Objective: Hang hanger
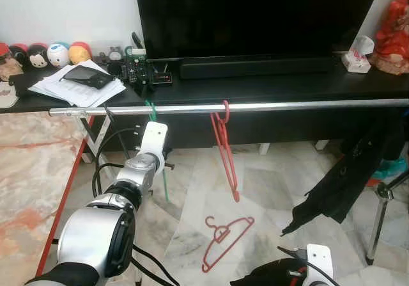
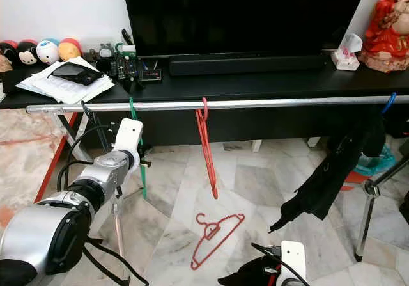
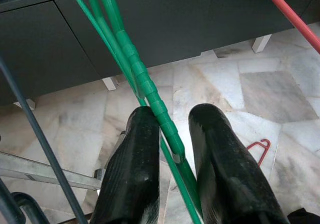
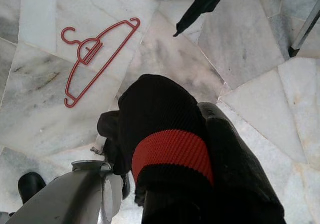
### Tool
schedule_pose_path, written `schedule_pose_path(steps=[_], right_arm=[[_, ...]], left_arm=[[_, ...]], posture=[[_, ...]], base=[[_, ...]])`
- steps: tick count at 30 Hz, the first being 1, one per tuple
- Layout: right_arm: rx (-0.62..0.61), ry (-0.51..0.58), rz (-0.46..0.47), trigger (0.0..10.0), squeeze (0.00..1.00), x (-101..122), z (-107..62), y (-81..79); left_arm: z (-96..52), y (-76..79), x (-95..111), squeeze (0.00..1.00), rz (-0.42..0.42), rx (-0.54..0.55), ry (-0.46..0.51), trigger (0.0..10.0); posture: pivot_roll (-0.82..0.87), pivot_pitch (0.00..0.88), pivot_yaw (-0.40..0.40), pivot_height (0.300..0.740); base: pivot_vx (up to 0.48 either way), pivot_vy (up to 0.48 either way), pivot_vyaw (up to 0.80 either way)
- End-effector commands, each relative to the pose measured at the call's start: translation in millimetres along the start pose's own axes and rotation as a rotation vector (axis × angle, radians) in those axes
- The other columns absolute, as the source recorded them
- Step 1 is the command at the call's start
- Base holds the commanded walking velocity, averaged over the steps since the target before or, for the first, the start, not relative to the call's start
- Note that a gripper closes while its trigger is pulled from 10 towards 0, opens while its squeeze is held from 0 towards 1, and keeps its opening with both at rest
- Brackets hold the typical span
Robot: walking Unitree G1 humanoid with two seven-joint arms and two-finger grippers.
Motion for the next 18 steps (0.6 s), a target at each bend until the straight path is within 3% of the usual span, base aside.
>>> schedule_pose_path(steps=[1, 18], right_arm=[[-0.002, 0.016, 0.007, 10.0, 0.00, 4.0, 0.5, 0.7], [-0.001, 0.016, 0.006, 10.0, 0.00, 4.4, 0.6, 0.3]], left_arm=[[0.5, -0.7, 5.1, 0.00, 0.014, 0.002, 0.003, 0.0], [0.2, -3.7, 8.2, 0.00, 0.031, 0.018, 0.027, 0.0]], posture=[[-0.19, 0.000, 0.007, 0.740], [-0.19, 0.000, 0.003, 0.740]], base=[[0.000, 0.000, 0.00], [0.000, 0.000, 0.00]])
Point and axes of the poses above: a point about 5 cm out from each wrist's last joint towards the gripper, its own z axis pointing out of the wrist towards the gripper, its own x axis along the axis of the wrist's last joint, y = z × x, the point moved 1 cm from there along z, pointing out of the wrist towards the gripper, and after that the axes turned 11 degrees about z, right-handed, at the moved point
